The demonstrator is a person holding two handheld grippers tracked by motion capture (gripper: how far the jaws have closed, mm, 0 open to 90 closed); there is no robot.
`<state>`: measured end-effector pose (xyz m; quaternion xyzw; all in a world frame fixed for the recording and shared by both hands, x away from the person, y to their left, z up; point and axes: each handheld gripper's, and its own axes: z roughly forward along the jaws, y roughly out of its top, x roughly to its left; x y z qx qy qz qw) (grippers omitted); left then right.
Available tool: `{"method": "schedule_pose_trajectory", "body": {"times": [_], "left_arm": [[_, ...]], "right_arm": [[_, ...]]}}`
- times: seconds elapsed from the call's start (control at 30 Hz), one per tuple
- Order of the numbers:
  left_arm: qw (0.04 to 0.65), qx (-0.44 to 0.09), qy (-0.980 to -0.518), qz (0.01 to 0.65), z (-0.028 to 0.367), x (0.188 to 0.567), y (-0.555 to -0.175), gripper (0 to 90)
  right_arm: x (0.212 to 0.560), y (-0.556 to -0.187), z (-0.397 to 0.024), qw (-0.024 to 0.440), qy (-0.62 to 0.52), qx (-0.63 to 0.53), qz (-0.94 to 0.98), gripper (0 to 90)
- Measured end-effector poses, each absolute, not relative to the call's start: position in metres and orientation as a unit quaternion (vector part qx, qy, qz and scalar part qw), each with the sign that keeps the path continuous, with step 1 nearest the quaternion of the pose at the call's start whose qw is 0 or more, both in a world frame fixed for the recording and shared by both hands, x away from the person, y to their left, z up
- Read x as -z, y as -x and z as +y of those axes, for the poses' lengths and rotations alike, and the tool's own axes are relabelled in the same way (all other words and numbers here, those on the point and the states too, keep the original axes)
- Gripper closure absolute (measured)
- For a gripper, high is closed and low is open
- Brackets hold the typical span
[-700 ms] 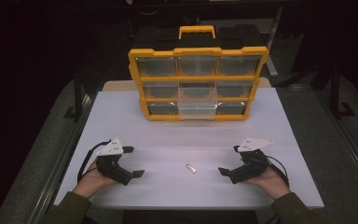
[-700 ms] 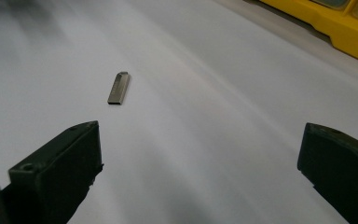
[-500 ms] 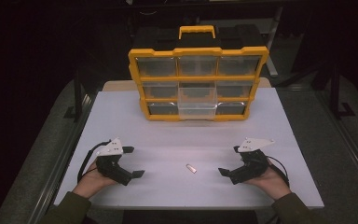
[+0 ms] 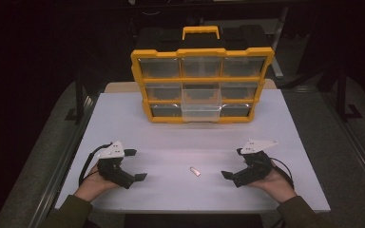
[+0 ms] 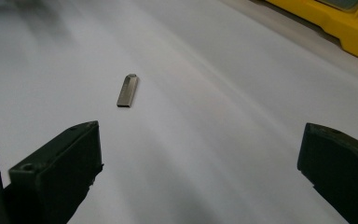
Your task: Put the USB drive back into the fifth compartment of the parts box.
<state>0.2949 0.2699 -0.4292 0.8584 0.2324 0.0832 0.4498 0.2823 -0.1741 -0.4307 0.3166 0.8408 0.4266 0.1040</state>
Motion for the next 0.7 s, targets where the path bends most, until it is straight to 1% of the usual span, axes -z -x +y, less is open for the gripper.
{"method": "schedule_pose_trajectory", "body": {"times": [0.7], "left_arm": [[0.456,-0.083,-0.855,0.233,0.27,0.428,-0.296,0.0]], "right_arm": [[0.429,-0.291,-0.16,0.091,-0.304,-0.421,0.849,0.0]]}}
